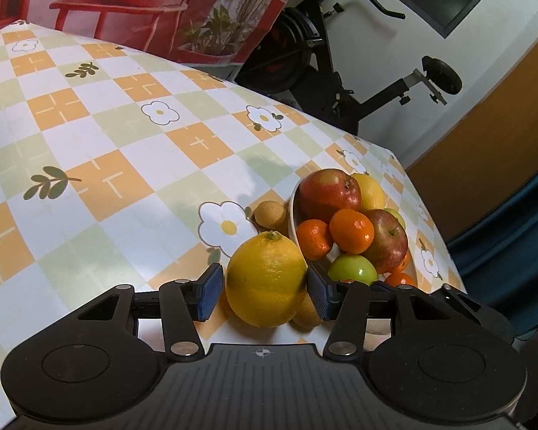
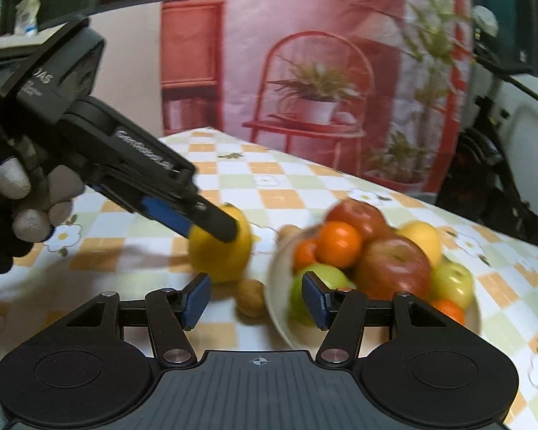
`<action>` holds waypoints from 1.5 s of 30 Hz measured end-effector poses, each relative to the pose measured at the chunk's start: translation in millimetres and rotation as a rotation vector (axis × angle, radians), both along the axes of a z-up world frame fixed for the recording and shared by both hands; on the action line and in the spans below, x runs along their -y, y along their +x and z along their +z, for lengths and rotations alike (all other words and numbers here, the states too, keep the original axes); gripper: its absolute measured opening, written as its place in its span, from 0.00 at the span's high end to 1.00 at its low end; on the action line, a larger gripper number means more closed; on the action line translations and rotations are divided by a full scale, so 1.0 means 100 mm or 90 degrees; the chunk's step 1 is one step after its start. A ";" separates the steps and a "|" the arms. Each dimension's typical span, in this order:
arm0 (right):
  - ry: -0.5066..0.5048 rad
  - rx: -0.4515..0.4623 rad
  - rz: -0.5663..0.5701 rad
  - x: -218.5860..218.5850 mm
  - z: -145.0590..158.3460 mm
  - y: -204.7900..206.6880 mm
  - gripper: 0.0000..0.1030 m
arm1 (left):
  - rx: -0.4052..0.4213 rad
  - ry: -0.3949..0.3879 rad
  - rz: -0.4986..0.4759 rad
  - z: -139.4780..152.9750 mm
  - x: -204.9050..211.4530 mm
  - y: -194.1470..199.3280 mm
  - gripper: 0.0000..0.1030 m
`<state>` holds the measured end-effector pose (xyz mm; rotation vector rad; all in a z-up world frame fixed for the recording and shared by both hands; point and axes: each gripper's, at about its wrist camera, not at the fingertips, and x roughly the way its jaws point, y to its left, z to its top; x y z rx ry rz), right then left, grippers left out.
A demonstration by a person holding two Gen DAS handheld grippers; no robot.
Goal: Organize fruits
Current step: 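Lift the large yellow lemon off the tablecloth with the left gripper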
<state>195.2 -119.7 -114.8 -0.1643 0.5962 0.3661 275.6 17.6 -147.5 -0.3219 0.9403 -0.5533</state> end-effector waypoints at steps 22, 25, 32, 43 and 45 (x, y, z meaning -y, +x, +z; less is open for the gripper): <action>-0.039 -0.089 0.029 -0.52 -0.17 0.60 0.55 | -0.009 -0.044 0.021 -0.10 -0.15 0.16 0.47; -0.033 -0.088 0.029 -0.49 -0.18 0.59 0.55 | -0.014 -0.048 0.016 -0.11 -0.18 0.16 0.47; -0.027 -0.083 0.026 -0.47 -0.19 0.57 0.56 | -0.018 -0.056 0.025 -0.12 -0.19 0.19 0.48; -0.013 -0.080 0.023 -0.42 -0.22 0.55 0.55 | -0.013 -0.071 0.019 -0.11 -0.15 0.20 0.57; -0.013 -0.081 0.023 -0.42 -0.23 0.55 0.55 | -0.006 -0.066 0.015 -0.10 -0.14 0.18 0.57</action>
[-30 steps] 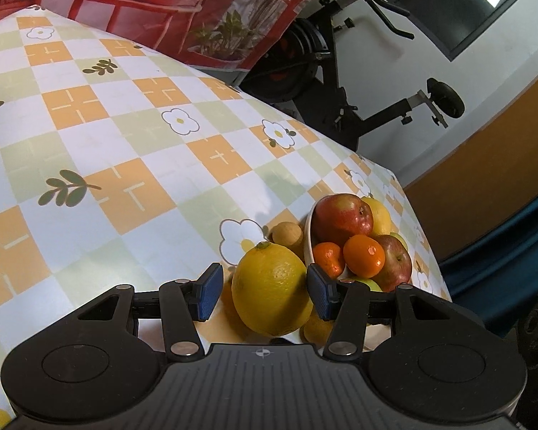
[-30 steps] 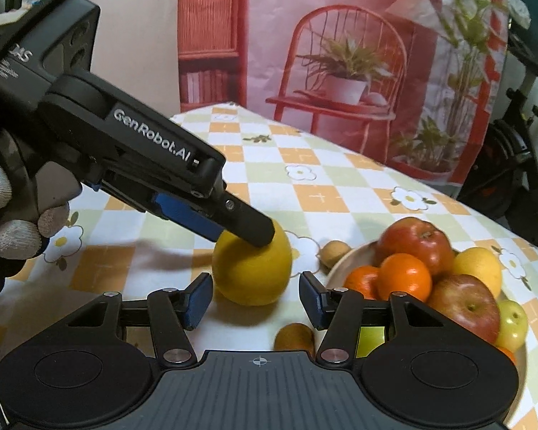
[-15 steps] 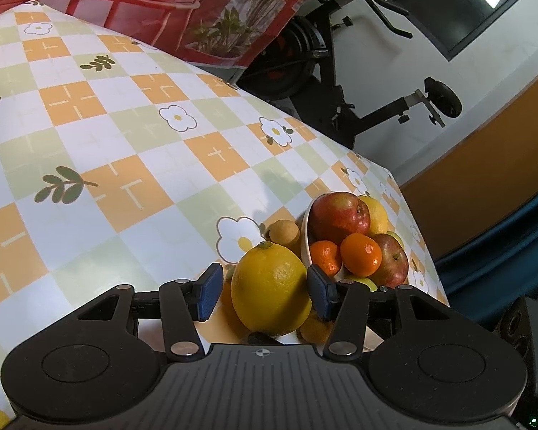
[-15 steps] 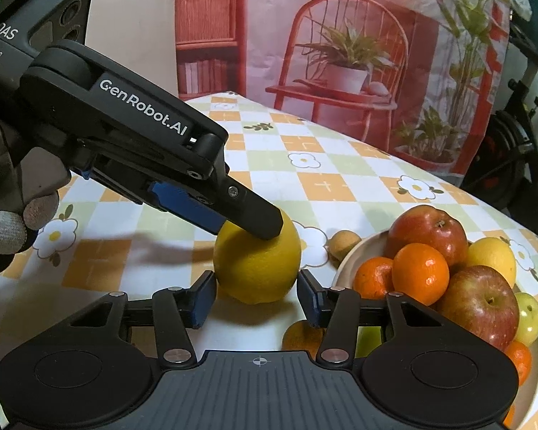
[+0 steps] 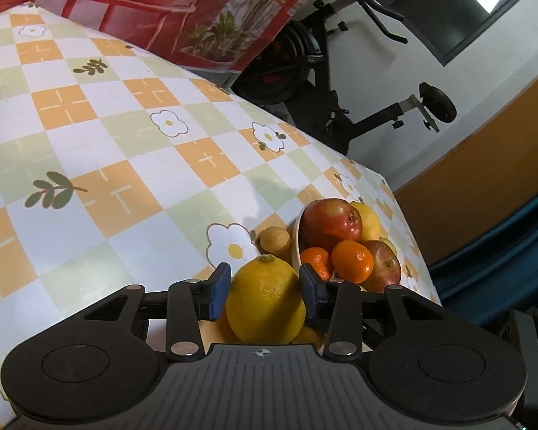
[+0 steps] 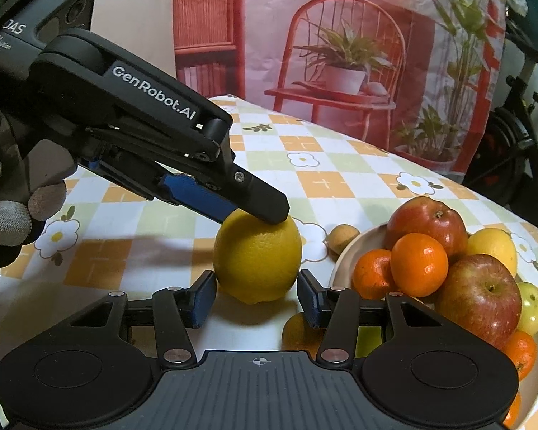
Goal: Organize fruits
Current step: 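Lift the large yellow lemon off the tablecloth with the left gripper, then carry the lemon over the plate, lower it and open the left gripper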
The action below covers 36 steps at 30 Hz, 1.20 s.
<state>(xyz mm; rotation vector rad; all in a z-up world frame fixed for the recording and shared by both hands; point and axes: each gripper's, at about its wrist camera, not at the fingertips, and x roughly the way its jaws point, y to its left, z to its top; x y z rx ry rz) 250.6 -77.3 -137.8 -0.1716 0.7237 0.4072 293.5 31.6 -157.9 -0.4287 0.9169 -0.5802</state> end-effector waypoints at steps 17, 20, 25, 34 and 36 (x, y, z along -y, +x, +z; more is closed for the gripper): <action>0.054 0.075 -0.016 0.15 0.24 -0.40 0.55 | 0.087 0.043 -0.020 0.40 0.19 -0.35 0.58; 0.063 0.088 -0.031 0.27 0.31 -0.51 0.55 | 0.099 0.050 -0.039 0.48 0.33 -0.41 0.58; 0.067 0.103 -0.067 0.54 0.39 -0.71 0.55 | 0.111 0.056 -0.075 0.56 0.63 -0.48 0.58; 0.083 0.108 -0.131 1.03 0.36 -0.91 0.55 | 0.111 0.080 -0.126 0.52 1.17 -0.54 0.58; 0.083 0.108 -0.140 1.10 0.32 -0.93 0.55 | 0.108 0.089 -0.133 0.50 1.26 -0.54 0.58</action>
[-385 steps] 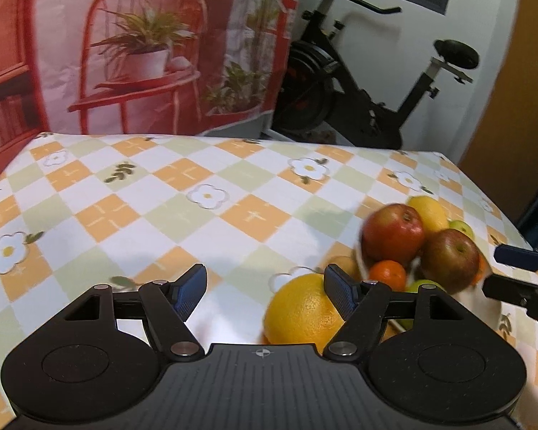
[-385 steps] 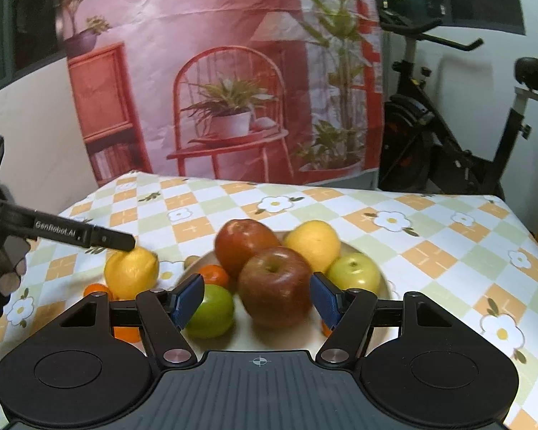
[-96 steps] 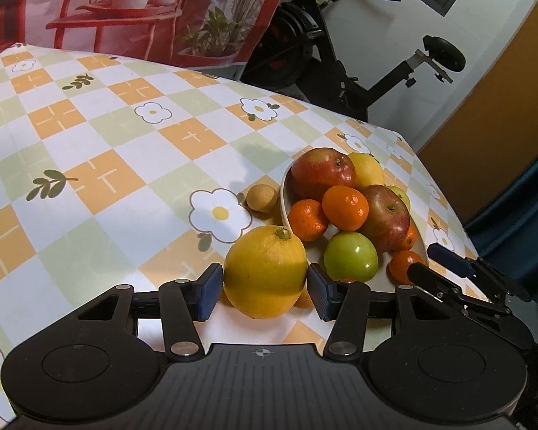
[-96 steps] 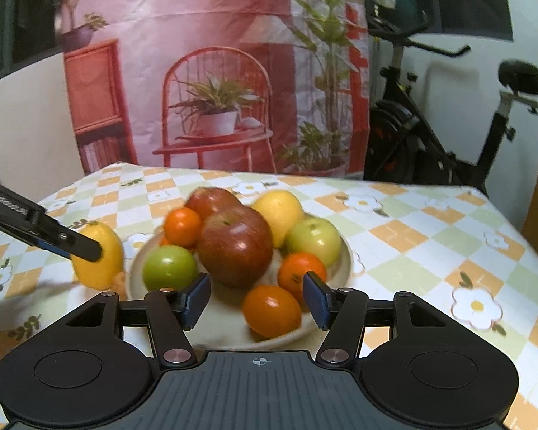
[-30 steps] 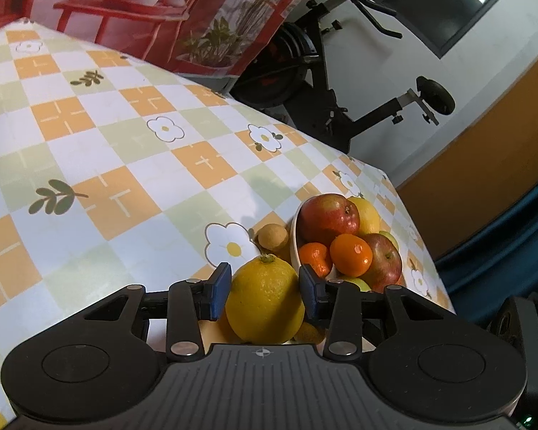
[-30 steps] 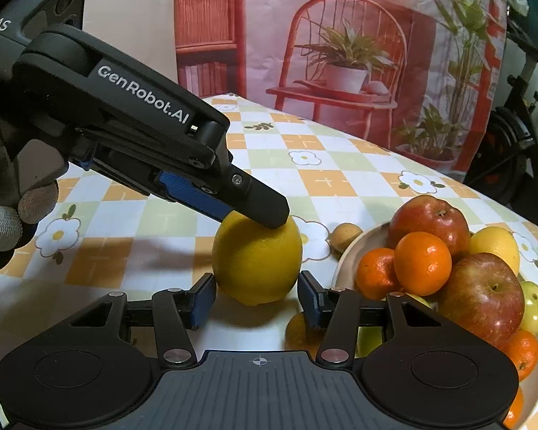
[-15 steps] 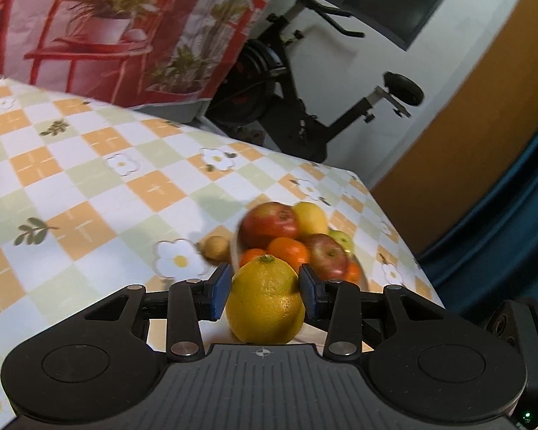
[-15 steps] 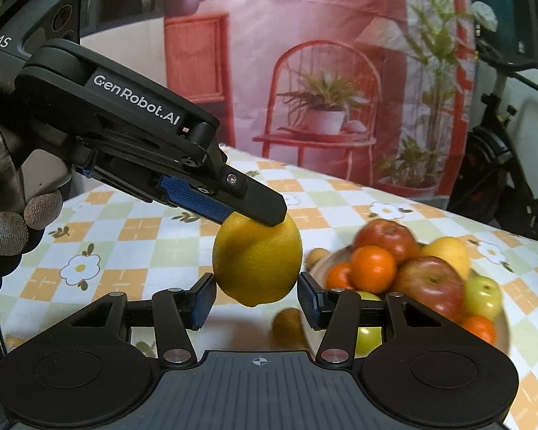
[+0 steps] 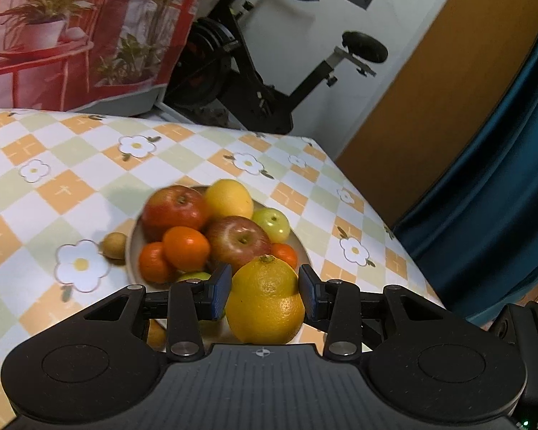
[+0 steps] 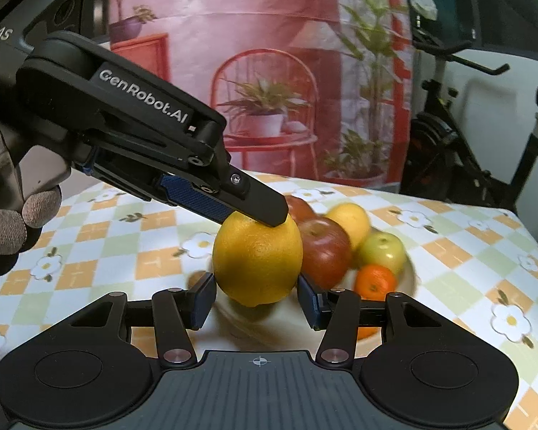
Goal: Organize fruits
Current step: 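Carry the lemon over the plate, lower it and open the left gripper, then withdraw the left tool from the plate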
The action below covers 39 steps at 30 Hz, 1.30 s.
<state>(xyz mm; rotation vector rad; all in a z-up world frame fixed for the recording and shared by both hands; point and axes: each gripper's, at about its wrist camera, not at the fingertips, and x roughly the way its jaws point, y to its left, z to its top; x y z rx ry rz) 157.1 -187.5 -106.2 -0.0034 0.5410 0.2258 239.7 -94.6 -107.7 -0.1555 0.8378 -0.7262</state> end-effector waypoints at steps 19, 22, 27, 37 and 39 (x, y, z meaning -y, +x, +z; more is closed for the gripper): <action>0.001 -0.009 -0.007 0.14 -0.28 0.04 0.54 | -0.018 0.050 0.003 -0.11 0.22 0.06 0.62; 0.002 -0.009 -0.007 0.15 -0.29 0.04 0.54 | -0.018 0.053 0.005 -0.11 0.25 0.05 0.62; 0.014 -0.021 -0.004 0.17 -0.28 0.06 0.52 | -0.024 0.062 0.006 -0.14 0.26 0.05 0.66; 0.040 -0.026 -0.009 0.22 -0.29 0.08 0.52 | 0.040 0.047 0.087 0.04 0.05 -0.14 0.66; 0.040 -0.025 -0.008 0.22 -0.30 0.08 0.52 | 0.049 0.051 0.116 0.06 -0.04 -0.20 0.65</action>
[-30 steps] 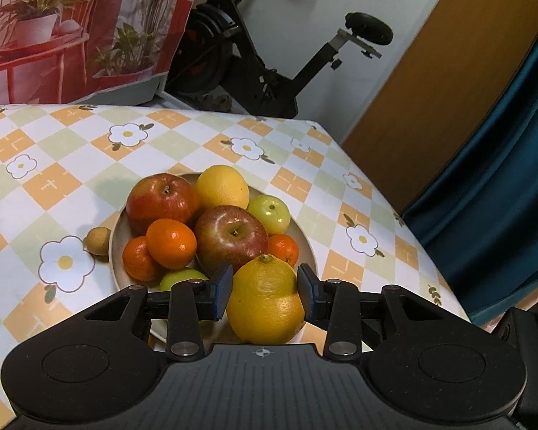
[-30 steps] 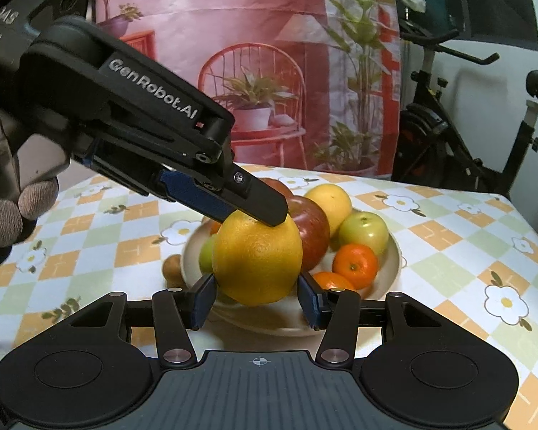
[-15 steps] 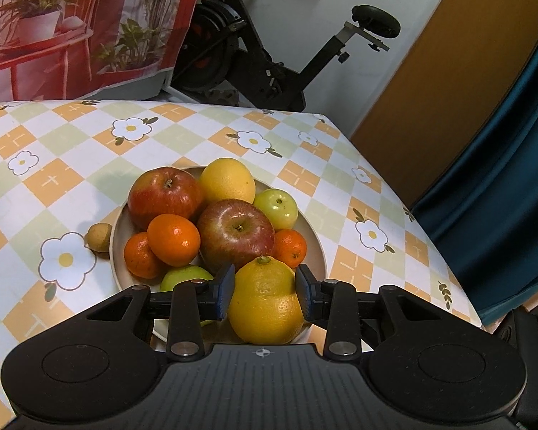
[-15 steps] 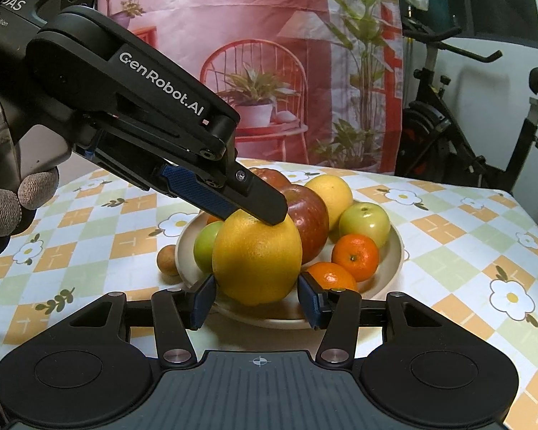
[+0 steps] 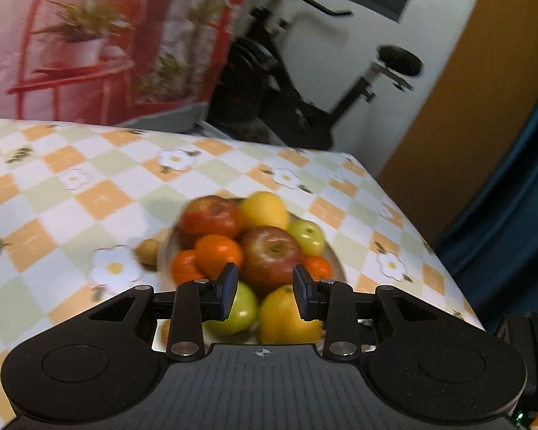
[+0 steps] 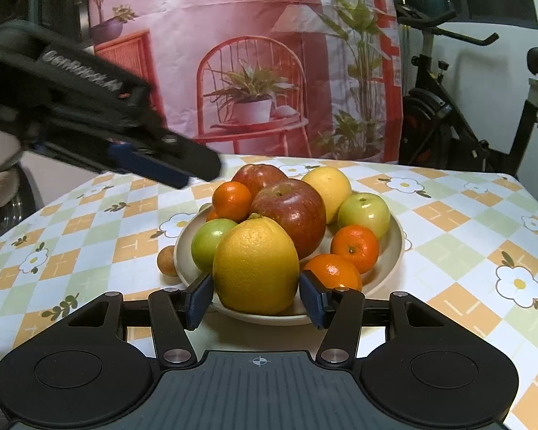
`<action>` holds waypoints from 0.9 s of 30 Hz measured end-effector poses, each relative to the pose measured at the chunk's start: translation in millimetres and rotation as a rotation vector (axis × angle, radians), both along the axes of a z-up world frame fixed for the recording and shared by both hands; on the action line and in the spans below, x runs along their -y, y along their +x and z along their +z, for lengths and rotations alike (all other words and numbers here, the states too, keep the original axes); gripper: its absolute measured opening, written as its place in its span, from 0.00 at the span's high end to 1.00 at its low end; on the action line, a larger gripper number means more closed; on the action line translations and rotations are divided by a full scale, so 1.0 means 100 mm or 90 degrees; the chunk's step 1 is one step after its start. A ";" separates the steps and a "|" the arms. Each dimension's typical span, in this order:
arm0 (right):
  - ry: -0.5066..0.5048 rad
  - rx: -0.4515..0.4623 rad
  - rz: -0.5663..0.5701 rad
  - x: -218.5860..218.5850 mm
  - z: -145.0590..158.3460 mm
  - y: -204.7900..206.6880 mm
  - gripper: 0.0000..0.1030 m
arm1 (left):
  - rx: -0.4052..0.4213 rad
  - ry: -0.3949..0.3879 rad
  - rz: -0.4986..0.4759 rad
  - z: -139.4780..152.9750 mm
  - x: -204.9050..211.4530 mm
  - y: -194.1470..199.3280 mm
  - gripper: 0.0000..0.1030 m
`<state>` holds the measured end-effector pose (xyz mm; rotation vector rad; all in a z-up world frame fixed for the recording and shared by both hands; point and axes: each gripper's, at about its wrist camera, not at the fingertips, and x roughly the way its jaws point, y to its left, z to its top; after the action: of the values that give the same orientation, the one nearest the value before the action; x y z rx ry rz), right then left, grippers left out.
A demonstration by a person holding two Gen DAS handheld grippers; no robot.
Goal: Organize fruits
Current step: 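Withdraw the left tool from the plate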
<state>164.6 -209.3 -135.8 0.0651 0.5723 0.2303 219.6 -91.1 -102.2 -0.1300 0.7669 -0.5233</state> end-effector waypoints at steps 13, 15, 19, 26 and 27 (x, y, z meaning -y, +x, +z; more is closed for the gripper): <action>0.002 0.001 -0.001 0.01 0.00 -0.02 0.51 | 0.019 0.033 0.187 0.01 -0.94 -0.22 0.65; -0.003 0.002 -0.002 0.00 0.01 -0.03 0.51 | 0.016 0.033 0.205 -0.01 -1.05 -0.22 0.65; -0.025 0.003 -0.010 -0.06 0.02 -0.05 0.51 | 0.015 0.019 0.219 0.00 -1.18 -0.25 0.65; -0.057 0.010 -0.010 -0.23 0.18 -0.14 0.50 | 0.049 0.025 0.224 0.01 -1.25 -0.36 0.65; -0.059 0.014 -0.007 -0.26 0.23 -0.15 0.50 | 0.051 0.026 0.227 0.00 -1.27 -0.35 0.65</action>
<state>149.7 -183.2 -112.4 -0.0234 0.5599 0.1931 184.5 36.0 -102.5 -0.2018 0.6573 -0.1732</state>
